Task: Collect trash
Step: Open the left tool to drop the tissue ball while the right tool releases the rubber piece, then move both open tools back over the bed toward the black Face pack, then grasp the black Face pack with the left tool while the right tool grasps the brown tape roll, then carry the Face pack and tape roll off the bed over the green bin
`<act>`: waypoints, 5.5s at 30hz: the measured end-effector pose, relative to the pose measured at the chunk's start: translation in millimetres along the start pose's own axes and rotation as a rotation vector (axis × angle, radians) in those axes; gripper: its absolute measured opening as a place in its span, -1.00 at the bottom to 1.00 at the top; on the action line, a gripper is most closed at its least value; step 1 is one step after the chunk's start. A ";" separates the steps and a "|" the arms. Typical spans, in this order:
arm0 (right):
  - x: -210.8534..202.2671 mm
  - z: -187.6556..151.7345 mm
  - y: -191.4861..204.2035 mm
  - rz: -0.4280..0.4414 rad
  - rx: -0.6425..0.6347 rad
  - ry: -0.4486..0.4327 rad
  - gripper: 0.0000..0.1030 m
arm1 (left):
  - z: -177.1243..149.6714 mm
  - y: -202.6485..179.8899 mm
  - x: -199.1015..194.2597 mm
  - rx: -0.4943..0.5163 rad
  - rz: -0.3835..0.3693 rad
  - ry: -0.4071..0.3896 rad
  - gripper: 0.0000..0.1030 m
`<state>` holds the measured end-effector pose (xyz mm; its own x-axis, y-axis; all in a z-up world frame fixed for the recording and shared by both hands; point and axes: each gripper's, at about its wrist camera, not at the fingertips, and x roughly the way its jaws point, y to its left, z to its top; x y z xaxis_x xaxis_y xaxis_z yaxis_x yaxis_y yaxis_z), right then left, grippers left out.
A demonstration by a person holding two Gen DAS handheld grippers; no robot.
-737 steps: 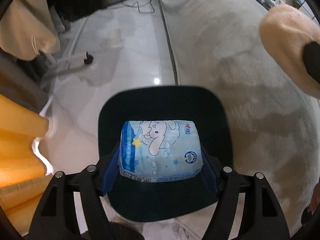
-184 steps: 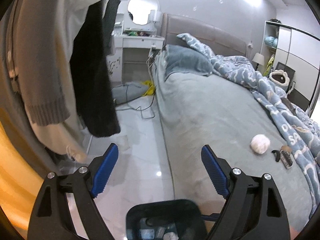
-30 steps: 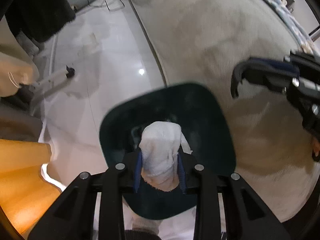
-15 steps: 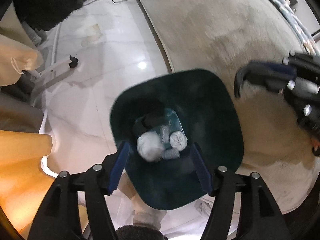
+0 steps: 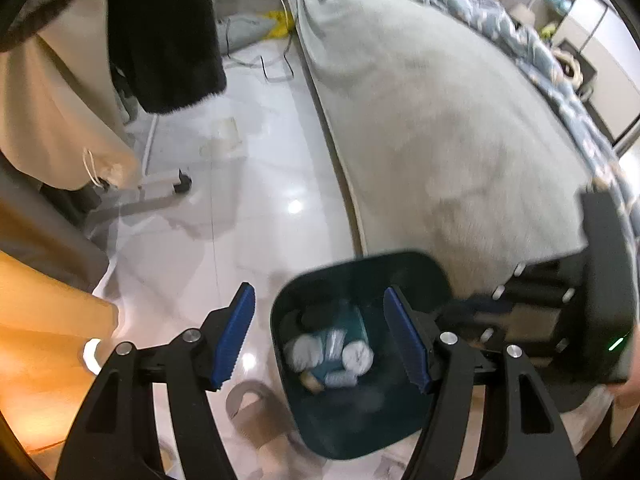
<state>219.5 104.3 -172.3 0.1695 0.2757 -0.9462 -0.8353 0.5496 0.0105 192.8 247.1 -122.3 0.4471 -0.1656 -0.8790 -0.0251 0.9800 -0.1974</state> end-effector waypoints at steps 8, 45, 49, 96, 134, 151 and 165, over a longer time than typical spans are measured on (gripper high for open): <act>7.1 -1.3 7.3 0.018 -0.033 0.030 -0.78 | 19.2 0.6 -27.5 -0.037 0.000 -0.133 0.35; -100.8 -39.9 -66.6 -0.027 0.183 -0.250 0.13 | 86.6 -117.8 -88.5 -0.001 -0.040 -0.431 0.41; -115.2 -55.2 -86.3 -0.061 0.230 -0.278 0.18 | 89.7 -143.0 -78.4 0.016 -0.063 -0.419 0.42; -215.1 -237.7 -295.8 -0.233 0.892 -0.496 0.59 | 58.1 -361.1 23.6 0.250 -0.262 -0.231 0.55; -178.5 -293.9 -327.9 0.106 1.174 -0.536 0.65 | 39.8 -462.8 106.3 0.319 -0.338 -0.103 0.03; -179.1 -276.0 -324.5 0.081 1.143 -0.538 -0.04 | 44.9 -445.6 94.9 0.341 -0.347 -0.105 -0.17; -181.9 -251.0 -319.1 0.082 1.101 -0.572 -0.05 | 55.9 -403.4 74.8 0.356 -0.290 -0.126 -0.20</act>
<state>324.0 -319.2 -84.8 0.5717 0.4924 -0.6563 -0.0178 0.8072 0.5901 286.3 -154.4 -84.1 0.4958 -0.4446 -0.7460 0.4151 0.8758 -0.2462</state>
